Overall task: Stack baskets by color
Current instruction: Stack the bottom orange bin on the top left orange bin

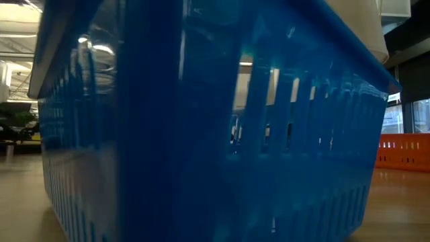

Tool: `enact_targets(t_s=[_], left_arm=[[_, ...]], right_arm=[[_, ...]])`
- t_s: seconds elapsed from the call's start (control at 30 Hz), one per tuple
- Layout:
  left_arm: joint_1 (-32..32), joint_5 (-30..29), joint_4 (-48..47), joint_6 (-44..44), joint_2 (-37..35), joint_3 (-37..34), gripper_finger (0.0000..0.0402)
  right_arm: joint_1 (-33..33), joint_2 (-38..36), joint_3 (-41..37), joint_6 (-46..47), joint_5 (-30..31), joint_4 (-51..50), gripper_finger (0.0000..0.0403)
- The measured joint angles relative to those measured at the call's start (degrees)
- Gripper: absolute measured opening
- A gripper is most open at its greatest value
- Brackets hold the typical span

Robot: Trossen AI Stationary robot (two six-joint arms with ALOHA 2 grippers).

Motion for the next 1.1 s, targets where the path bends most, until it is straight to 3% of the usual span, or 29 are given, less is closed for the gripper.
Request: enact_targets(t_s=[0.23, 0.5, 0.8, 1.1], left_arm=[[-6.48, -5.09, 17.43, -4.77, 0.02, -12.72, 0.0055], [-9.9, -0.6, 34.45, -5.68, 0.06, -26.55, 0.0055], [-12.06, -0.63, 41.67, -9.42, 0.03, -36.12, 0.0055], [-12.53, -1.81, 41.88, -9.45, 0.04, -40.01, 0.0055]], right_arm=[[0.04, 0.0, 0.0, -0.29, 0.06, -0.01, 0.0102], [0.01, 0.0, 0.0, -1.97, 0.06, -0.08, 0.0102], [0.01, 0.0, 0.0, -2.07, 0.06, -0.15, 0.0102], [-0.18, 0.0, 0.0, -2.1, 1.5, -1.19, 0.0102]])
